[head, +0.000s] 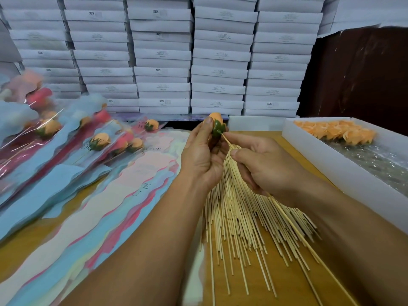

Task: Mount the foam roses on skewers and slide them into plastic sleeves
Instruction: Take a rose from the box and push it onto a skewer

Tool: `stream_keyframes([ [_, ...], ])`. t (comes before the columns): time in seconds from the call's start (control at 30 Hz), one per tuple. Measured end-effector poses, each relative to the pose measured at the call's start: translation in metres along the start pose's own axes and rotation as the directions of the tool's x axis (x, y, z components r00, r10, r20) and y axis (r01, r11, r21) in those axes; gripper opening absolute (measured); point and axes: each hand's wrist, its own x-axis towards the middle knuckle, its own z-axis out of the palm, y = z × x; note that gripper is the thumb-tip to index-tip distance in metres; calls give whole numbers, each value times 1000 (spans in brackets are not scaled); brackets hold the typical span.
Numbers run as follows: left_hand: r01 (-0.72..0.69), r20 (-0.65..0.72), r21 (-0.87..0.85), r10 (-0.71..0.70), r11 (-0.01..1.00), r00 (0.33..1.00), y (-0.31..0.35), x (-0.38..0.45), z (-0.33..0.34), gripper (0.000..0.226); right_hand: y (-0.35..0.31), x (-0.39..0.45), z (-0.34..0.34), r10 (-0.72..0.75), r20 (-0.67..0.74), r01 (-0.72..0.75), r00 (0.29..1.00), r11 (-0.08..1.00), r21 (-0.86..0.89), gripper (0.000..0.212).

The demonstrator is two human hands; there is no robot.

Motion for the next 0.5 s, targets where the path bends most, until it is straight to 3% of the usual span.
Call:
stream_keyframes([
  [0.13,-36,9,67,35,997,999,2,-2,-1,45,0,0,0,18,-15,-19,1000,999,-28,69],
  [0.33,-87,1,160,88,983,996,1,-3,1,26,7,4,-2,61,-31,-63,998,995,-72,36],
  [0.5,-129,-12,232,136,964,991,-1,-4,1,19,11,4,-5,94,-53,-100,994,988,-119,27],
])
